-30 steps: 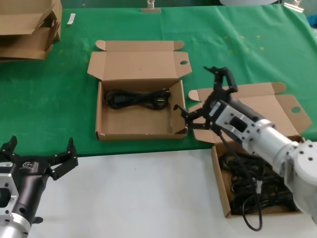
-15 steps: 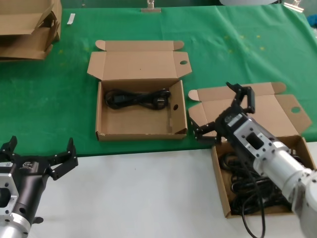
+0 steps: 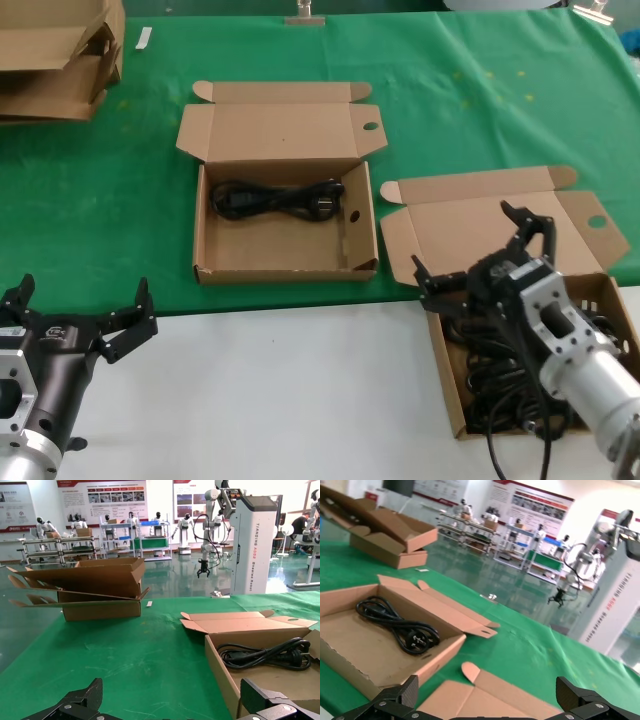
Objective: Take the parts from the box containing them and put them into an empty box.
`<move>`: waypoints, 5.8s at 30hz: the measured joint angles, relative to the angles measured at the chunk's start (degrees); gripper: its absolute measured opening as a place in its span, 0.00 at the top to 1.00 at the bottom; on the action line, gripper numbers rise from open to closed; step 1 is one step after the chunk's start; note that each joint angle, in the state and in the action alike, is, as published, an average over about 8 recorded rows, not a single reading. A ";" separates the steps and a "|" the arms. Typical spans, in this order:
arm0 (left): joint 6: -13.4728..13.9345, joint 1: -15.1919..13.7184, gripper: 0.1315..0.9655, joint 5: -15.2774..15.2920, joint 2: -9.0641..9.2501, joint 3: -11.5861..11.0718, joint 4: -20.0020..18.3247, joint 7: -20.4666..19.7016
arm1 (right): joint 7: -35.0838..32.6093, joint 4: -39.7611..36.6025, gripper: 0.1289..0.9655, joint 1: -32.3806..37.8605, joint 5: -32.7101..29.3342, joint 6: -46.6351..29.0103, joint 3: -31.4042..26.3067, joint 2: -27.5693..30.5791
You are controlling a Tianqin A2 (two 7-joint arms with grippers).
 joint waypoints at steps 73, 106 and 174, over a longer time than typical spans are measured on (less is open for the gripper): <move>0.00 0.00 0.00 -0.01 0.00 0.00 0.00 0.01 | 16.57 15.35 0.00 -19.52 6.09 9.24 6.88 2.04; 0.00 0.00 0.00 -0.01 0.00 0.00 0.00 0.01 | 16.57 15.35 0.00 -19.52 6.09 9.24 6.88 2.04; 0.00 0.00 0.00 -0.01 0.00 0.00 0.00 0.01 | 16.57 15.35 0.00 -19.52 6.09 9.24 6.88 2.04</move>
